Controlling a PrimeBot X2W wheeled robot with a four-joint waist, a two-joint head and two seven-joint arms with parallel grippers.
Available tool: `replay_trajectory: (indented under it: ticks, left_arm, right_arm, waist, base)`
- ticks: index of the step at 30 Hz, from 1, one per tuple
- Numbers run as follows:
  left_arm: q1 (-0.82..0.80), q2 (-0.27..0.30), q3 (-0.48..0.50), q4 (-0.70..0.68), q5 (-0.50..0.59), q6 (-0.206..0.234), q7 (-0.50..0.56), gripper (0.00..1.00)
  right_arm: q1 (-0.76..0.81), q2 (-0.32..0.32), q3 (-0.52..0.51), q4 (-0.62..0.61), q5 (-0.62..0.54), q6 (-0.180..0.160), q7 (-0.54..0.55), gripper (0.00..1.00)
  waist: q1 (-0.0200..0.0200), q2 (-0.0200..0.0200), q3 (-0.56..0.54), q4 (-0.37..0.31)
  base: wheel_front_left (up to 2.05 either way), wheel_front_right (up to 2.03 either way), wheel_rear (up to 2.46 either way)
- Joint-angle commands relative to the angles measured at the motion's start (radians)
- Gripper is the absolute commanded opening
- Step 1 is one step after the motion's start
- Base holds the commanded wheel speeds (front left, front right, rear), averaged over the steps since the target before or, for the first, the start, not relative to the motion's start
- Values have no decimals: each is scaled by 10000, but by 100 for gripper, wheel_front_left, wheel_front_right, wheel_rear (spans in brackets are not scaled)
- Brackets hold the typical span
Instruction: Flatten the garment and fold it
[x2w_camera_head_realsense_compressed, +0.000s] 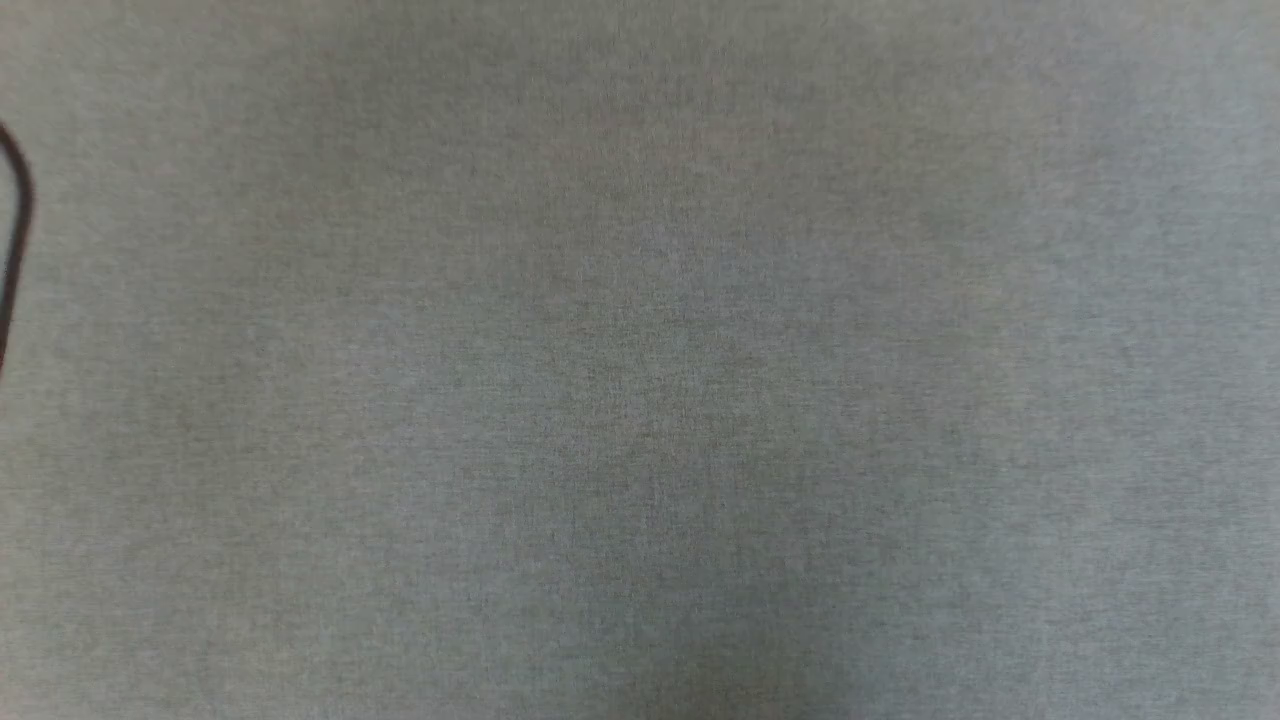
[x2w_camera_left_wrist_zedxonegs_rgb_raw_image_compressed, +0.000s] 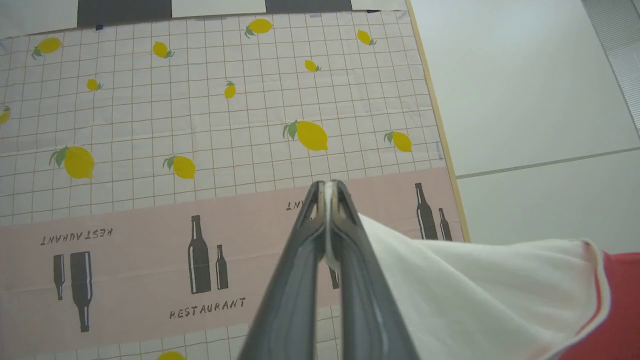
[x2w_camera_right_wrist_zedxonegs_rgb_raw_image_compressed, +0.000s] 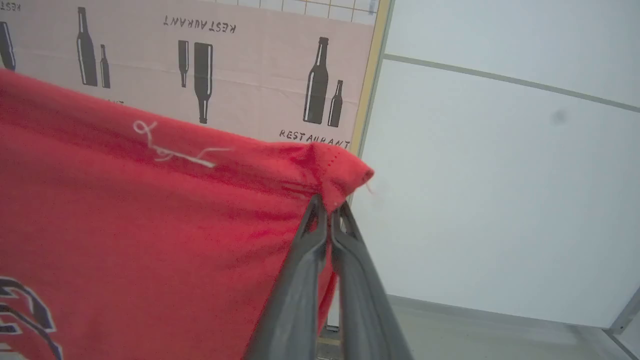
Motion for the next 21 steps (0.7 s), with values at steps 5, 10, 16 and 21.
replay_trajectory:
  ticks: [5,10,16,21]
  left_arm:
    - [643,-413,-398,979,-43,-513,-462,0]
    - [2643,-745,-642,1260,-246,-730,-746,0]
    - [6001,-1053,-776,997,-457,-910,-810,0]
    - [9033,-1063,-1057,669,-896,-1112,-777,0]
  right_arm:
    - [210,443,529,1008,197,-19,-838,0]
    - [1441,759,1330,1539,435,-19,-1735,0]
    - [3821,622,2601,1695,874,-19,-2600,0]
    - [6000,231,3848,1454,1476,-19,-2818,0]
  waist:
    - [-1,0,397,302]
    - [-1,0,12,556]
    - [-1,0,-1080,921]
    - [-1,0,-2262,1053]
  base:
    - [0,0,0]
    - [0,0,0]
    - [0,0,0]
    - [0,0,0]
